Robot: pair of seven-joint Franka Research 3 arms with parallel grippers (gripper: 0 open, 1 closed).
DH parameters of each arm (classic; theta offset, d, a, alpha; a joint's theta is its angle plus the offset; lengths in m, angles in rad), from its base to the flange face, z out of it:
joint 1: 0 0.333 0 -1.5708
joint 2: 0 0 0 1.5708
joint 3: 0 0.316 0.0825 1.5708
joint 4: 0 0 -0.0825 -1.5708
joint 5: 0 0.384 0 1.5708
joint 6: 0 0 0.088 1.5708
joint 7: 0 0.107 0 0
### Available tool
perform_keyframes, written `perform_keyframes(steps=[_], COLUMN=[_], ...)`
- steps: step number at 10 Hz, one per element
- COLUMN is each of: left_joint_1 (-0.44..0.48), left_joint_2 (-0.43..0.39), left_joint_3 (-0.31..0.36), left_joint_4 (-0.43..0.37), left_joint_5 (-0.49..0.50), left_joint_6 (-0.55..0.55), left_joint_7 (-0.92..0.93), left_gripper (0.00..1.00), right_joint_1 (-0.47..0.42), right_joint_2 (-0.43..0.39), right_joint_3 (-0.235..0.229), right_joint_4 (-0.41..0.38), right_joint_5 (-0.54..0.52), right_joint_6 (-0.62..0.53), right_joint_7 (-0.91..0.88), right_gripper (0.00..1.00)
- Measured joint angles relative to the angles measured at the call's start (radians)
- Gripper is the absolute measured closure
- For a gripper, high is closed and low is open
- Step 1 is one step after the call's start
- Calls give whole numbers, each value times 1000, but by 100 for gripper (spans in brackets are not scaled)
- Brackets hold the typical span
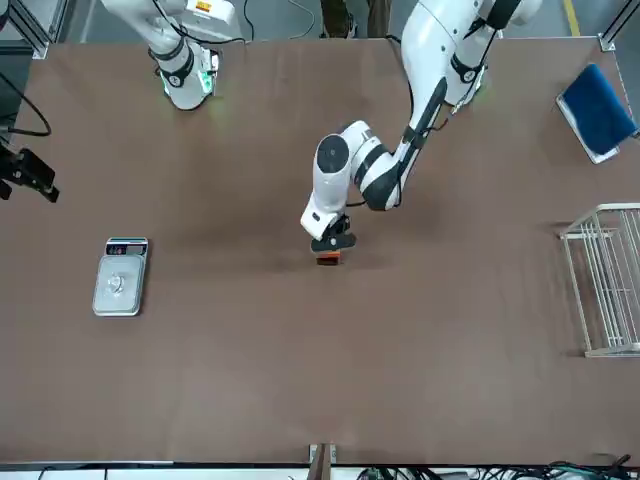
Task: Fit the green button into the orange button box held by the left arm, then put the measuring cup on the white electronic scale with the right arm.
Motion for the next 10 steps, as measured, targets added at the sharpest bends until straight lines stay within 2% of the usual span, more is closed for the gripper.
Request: perform_keyframes(steps=[10], left_joint_1=[5], left_joint_2=[-1], left_joint_3=[1], left_joint_4=[7], left_joint_5=[0], left_joint_6=[0], left_joint_7=[0], left_gripper=[99], right_joint_1=[9], right_joint_2=[0], right_joint_3=[5], right_joint_4=[16], right_joint_5=[0], right_joint_6=[-29], right_joint_7=[0], right_gripper=[0])
